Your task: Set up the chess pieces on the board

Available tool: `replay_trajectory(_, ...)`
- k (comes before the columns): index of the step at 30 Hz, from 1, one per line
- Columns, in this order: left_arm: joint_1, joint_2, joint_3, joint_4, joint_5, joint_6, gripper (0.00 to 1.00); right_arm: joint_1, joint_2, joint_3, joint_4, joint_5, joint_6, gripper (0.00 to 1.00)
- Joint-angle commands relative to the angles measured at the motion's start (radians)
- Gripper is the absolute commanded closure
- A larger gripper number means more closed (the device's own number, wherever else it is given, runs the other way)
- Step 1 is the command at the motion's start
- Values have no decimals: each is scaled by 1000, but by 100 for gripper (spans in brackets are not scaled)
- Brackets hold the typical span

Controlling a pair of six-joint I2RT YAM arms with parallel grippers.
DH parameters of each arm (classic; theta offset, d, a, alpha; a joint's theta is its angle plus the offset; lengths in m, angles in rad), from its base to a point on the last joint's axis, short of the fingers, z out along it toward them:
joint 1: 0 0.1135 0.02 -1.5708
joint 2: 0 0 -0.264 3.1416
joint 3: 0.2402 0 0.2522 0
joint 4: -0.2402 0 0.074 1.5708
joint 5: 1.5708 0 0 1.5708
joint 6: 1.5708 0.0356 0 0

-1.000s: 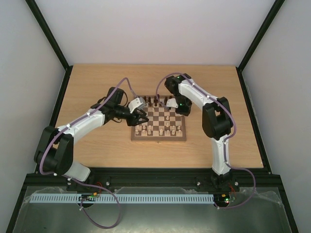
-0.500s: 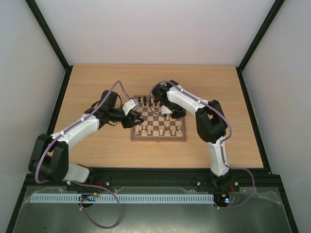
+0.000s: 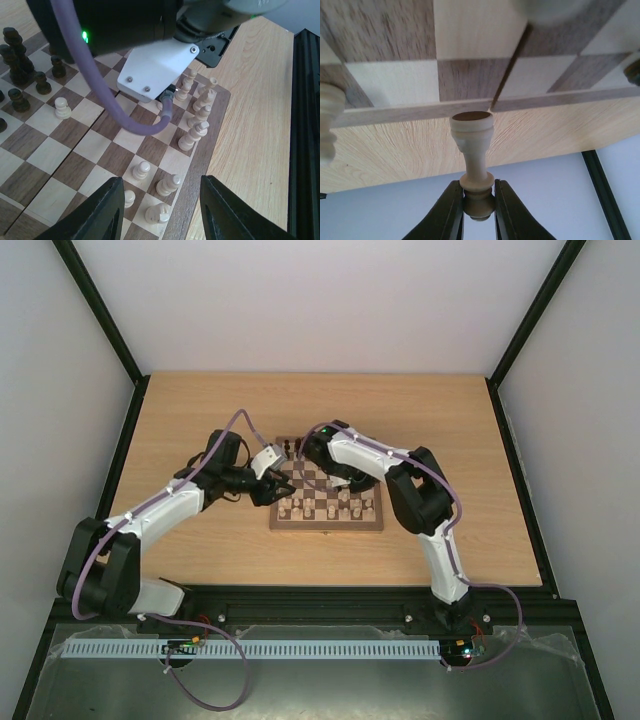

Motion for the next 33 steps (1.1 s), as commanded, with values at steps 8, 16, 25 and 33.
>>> replay_trajectory(8,7,-42,-38,43,-2,-6,55,29,58,48,-77,16,0,71)
replay_trajectory(16,9,-22,3,-15,-6,18,55,17,-10,63,-74,-82,-25,60)
replay_trajectory(25,32,-11,111,-206,-15,80,54,-87,-114,143,-73,-291,-30,50)
replay_trajectory(33,61,-12,188,-339,-29,106,54,-156,-118,209,-27,-613,102,54)
